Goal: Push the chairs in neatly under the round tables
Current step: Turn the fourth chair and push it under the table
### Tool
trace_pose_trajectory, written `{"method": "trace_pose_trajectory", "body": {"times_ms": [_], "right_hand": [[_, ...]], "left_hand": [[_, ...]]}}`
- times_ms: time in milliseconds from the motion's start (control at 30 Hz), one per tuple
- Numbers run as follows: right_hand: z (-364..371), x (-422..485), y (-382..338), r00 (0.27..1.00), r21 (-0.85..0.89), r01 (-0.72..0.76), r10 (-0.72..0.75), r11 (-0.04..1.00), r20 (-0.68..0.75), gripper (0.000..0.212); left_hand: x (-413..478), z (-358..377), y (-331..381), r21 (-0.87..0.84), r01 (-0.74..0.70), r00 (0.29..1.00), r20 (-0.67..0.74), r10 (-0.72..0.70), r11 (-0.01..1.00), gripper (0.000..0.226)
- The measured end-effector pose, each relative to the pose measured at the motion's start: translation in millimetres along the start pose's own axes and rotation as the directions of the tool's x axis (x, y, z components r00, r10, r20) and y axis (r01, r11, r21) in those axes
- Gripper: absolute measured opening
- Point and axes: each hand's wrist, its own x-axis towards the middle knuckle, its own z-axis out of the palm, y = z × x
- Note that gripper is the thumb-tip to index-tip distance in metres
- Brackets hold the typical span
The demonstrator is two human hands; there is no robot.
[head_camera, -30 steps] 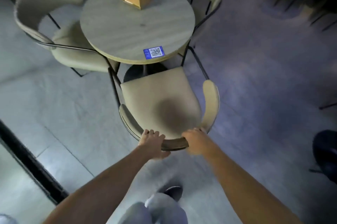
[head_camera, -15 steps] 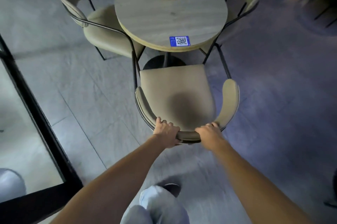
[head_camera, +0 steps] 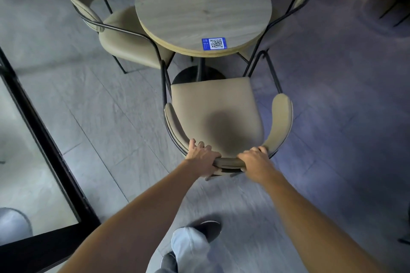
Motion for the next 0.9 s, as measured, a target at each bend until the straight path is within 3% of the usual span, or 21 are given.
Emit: {"method": "trace_pose_trajectory", "body": {"times_ms": [200, 467, 900], "right_hand": [[-4, 6, 9, 0.999, 0.047, 0.020, -0.021, 0.999, 0.025, 0.015], [-11, 20, 50, 0.997, 0.064, 0.066, -0.068, 0.996, 0.033, 0.019], [-9, 32, 47, 0.996, -0.017, 0.070, -0.071, 0.997, -0.053, 0.022]], "left_hand": [[6, -1, 15, -0.027, 0.107, 0.994, 0.014, -0.106, 0.994, 0.035], [32, -10, 33, -0.090, 0.116, 0.990, -0.072, -0.123, 0.989, 0.034], [39, -21, 22, -0.112, 0.106, 0.993, -0.039, -0.111, 0.988, 0.042]]}}
